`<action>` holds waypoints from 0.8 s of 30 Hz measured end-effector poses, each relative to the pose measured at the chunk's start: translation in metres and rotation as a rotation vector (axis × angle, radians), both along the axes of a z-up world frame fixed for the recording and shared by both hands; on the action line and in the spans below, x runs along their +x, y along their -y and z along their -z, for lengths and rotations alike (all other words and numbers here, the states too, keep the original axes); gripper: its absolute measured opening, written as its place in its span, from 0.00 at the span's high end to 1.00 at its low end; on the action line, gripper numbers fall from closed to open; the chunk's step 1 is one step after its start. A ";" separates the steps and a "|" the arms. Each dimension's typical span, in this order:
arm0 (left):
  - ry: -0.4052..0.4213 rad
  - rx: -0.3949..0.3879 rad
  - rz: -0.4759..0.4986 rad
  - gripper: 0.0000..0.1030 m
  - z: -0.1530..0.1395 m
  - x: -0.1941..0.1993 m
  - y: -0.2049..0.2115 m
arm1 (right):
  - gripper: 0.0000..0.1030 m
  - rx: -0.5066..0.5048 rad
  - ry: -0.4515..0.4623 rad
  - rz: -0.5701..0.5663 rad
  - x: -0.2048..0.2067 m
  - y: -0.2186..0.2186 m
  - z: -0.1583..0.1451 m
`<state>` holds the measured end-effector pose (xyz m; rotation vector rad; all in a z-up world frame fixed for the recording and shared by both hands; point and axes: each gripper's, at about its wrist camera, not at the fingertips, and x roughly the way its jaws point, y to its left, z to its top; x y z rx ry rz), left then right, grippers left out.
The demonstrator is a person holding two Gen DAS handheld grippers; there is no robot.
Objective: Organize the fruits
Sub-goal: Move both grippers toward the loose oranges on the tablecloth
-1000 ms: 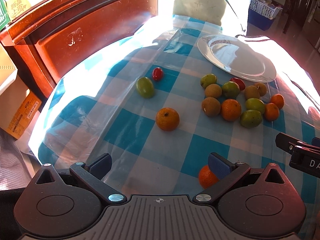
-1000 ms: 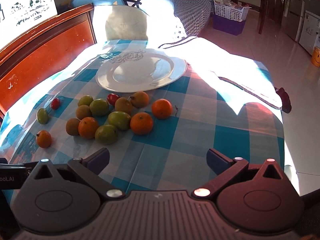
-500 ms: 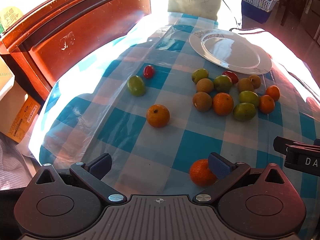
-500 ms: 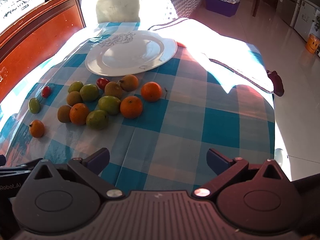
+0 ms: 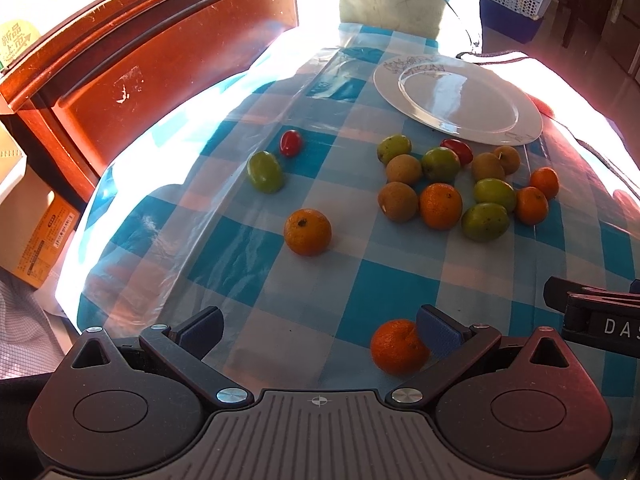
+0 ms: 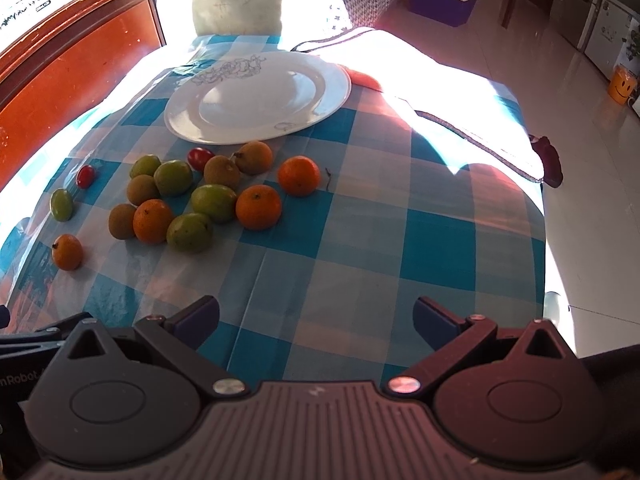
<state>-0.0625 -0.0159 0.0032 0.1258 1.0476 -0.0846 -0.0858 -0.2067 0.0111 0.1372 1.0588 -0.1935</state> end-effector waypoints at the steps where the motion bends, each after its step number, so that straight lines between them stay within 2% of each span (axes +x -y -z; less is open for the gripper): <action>1: 0.000 0.001 0.001 0.00 0.000 0.000 0.000 | 0.01 0.001 -0.001 0.000 0.000 0.000 0.000; 24: -0.005 -0.007 0.018 0.00 0.000 -0.002 0.006 | 0.01 -0.007 0.000 -0.007 -0.001 -0.001 0.000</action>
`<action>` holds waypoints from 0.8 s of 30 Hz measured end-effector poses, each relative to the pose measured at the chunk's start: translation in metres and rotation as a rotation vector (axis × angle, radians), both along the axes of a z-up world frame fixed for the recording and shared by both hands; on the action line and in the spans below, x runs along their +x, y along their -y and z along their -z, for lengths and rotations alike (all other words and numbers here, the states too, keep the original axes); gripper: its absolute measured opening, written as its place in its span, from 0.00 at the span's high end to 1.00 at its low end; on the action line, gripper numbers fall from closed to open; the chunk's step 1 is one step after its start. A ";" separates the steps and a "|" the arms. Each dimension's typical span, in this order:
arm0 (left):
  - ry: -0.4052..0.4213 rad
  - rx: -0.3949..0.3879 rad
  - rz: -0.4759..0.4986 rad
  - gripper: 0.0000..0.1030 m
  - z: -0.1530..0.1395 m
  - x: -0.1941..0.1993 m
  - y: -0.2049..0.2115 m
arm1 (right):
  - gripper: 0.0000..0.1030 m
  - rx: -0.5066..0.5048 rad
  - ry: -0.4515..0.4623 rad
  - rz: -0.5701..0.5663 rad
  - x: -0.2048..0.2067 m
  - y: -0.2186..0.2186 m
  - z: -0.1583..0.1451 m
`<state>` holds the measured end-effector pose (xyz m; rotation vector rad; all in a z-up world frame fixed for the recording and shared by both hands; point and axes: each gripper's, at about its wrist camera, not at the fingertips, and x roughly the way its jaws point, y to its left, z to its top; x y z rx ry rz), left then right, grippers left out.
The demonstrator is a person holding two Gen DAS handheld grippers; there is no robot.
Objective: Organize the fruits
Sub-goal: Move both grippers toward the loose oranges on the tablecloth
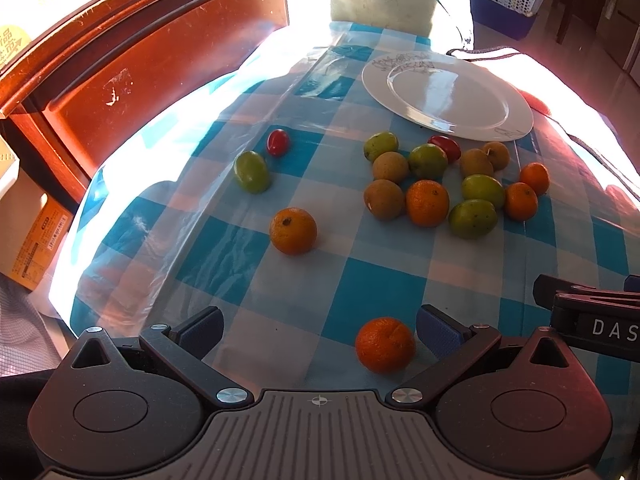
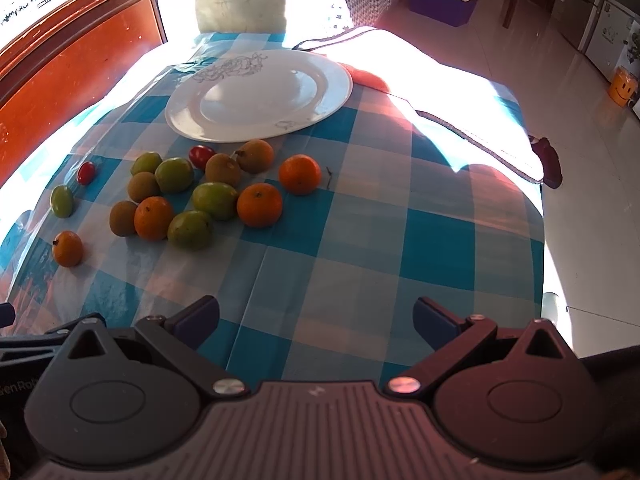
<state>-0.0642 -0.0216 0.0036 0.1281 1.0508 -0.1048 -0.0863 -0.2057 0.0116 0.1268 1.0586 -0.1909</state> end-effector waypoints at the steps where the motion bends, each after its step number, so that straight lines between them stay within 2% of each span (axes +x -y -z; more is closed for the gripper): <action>1: 0.000 -0.003 0.000 0.00 0.000 0.000 0.000 | 0.01 0.001 0.000 0.000 0.000 0.000 0.000; 7: 0.009 -0.020 -0.011 0.00 -0.004 -0.001 -0.009 | 0.01 0.023 0.016 -0.018 -0.003 0.005 -0.007; 14: 0.017 -0.105 -0.031 0.00 -0.005 -0.006 -0.032 | 0.01 0.125 0.068 -0.012 -0.013 0.026 -0.019; 19: 0.017 -0.142 0.006 0.01 -0.002 -0.014 -0.035 | 0.02 0.135 0.105 0.011 -0.019 0.036 -0.023; 24: 0.014 -0.168 0.068 0.01 0.000 -0.022 -0.024 | 0.10 0.154 0.095 0.004 -0.018 0.035 -0.018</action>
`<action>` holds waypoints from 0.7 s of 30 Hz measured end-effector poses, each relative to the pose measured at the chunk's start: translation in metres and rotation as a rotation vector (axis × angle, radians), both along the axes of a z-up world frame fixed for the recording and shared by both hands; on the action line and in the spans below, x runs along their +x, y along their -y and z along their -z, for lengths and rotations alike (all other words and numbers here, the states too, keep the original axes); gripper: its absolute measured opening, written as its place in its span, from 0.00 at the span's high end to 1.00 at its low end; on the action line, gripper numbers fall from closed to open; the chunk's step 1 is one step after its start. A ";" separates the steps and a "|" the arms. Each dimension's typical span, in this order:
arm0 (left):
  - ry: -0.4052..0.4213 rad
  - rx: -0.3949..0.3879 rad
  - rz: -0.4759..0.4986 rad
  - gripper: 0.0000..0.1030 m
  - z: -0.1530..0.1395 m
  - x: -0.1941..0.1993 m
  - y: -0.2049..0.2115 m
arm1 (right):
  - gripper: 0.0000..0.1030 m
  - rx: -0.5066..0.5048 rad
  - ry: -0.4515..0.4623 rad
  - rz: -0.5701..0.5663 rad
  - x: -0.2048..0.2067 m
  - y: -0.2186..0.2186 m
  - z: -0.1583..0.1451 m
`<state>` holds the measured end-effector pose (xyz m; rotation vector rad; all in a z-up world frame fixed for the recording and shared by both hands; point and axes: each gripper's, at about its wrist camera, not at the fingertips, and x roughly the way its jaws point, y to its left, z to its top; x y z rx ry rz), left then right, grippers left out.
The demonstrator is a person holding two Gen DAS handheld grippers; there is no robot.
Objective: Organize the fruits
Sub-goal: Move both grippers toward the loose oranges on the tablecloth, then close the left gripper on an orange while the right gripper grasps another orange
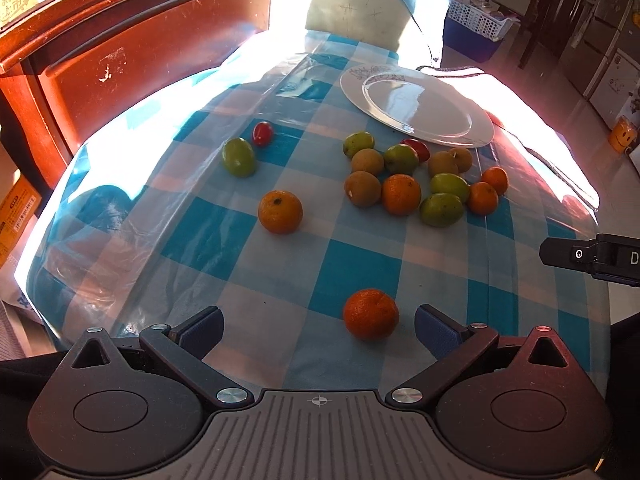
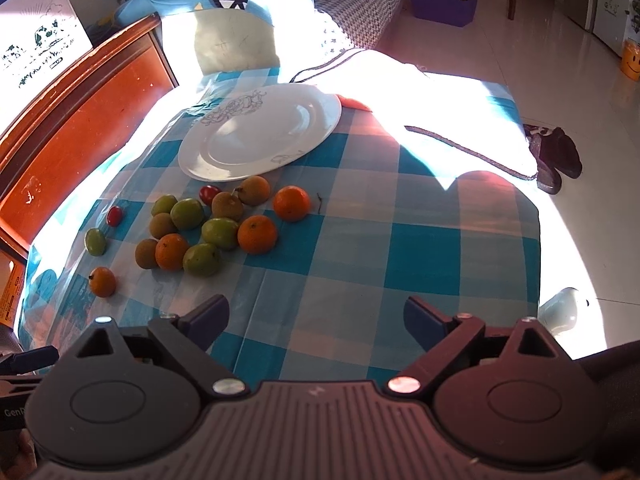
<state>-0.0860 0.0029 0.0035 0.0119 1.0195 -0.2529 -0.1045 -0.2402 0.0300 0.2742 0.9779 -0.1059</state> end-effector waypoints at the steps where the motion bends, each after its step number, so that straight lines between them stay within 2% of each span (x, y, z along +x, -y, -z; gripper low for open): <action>1: 0.002 0.003 0.007 0.02 0.001 -0.001 0.002 | 0.11 -0.001 0.008 -0.006 -0.001 -0.001 0.000; 7: 0.024 0.005 0.028 0.06 0.007 -0.003 0.010 | 0.15 0.007 0.062 -0.042 0.000 -0.007 0.000; 11: 0.050 0.044 0.057 0.12 0.010 -0.005 0.019 | 0.23 -0.007 0.091 -0.072 0.004 -0.014 0.002; 16: 0.020 0.031 0.075 0.32 0.017 -0.005 0.022 | 0.36 -0.007 0.144 -0.090 0.010 -0.018 0.004; 21: 0.044 0.045 0.082 0.50 0.017 -0.006 0.023 | 0.49 0.005 0.160 -0.105 0.020 -0.022 0.010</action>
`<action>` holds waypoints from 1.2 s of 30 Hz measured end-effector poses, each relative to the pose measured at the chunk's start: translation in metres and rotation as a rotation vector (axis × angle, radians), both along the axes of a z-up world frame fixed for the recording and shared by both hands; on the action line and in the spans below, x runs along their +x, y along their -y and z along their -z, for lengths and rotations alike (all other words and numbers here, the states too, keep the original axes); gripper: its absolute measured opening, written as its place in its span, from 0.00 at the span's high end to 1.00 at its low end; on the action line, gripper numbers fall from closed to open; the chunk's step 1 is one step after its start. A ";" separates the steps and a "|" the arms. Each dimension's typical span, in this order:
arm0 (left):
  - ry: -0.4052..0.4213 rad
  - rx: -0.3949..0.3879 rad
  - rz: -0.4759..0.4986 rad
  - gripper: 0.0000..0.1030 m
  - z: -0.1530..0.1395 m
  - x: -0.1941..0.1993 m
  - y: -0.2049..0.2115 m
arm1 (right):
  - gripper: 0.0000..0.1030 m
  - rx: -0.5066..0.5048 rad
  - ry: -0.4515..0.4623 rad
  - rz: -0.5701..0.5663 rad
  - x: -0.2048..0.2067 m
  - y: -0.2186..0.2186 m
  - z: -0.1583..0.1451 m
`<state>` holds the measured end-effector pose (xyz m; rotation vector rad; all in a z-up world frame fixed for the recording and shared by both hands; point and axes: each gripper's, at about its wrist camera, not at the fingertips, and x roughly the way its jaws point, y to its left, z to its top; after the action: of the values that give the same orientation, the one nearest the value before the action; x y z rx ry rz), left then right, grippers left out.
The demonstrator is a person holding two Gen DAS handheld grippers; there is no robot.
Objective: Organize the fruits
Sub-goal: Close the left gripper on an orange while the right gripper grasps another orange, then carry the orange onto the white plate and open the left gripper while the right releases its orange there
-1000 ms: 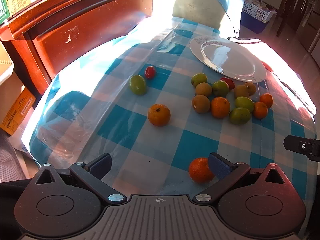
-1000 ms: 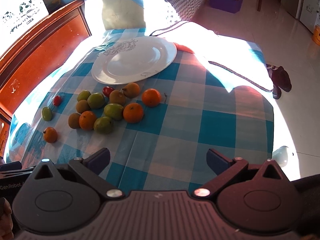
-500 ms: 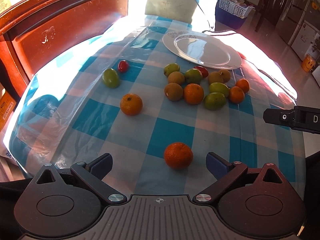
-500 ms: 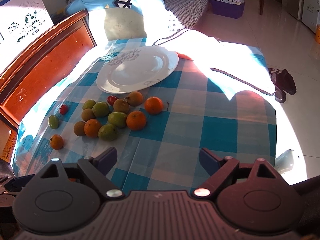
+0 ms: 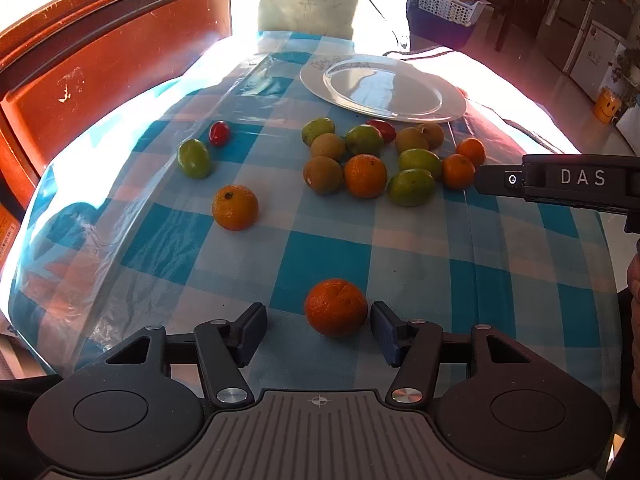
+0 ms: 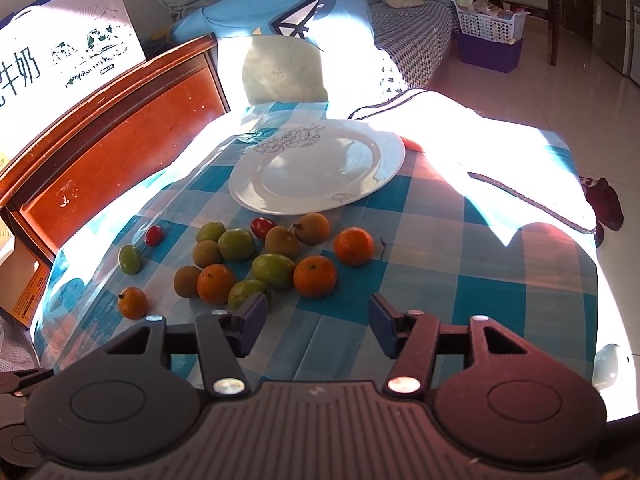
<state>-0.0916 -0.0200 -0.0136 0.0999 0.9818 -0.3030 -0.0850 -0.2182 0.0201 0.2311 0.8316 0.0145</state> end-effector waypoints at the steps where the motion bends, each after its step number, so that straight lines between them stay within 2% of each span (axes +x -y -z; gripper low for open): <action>1: 0.004 0.003 0.002 0.53 0.000 0.000 0.000 | 0.51 -0.005 0.000 -0.003 0.003 -0.002 0.002; 4: 0.013 -0.004 0.007 0.61 0.000 0.000 0.000 | 0.55 -0.022 0.006 -0.009 0.010 -0.005 0.006; 9: 0.018 -0.015 -0.007 0.71 0.000 0.003 -0.001 | 0.55 -0.034 0.013 0.001 0.019 -0.005 0.011; 15: 0.013 -0.040 -0.018 0.70 0.000 0.005 -0.005 | 0.57 -0.047 0.005 -0.002 0.029 -0.007 0.019; 21: 0.012 -0.059 -0.011 0.69 -0.001 0.001 -0.007 | 0.70 -0.038 0.011 0.000 0.033 -0.005 0.024; 36: 0.035 -0.085 -0.047 0.71 -0.004 0.008 -0.010 | 0.71 0.005 0.006 0.017 0.027 0.000 0.016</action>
<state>-0.0840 -0.0104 -0.0093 0.0051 0.9338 -0.2984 -0.0584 -0.2180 0.0045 0.2428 0.8235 0.0016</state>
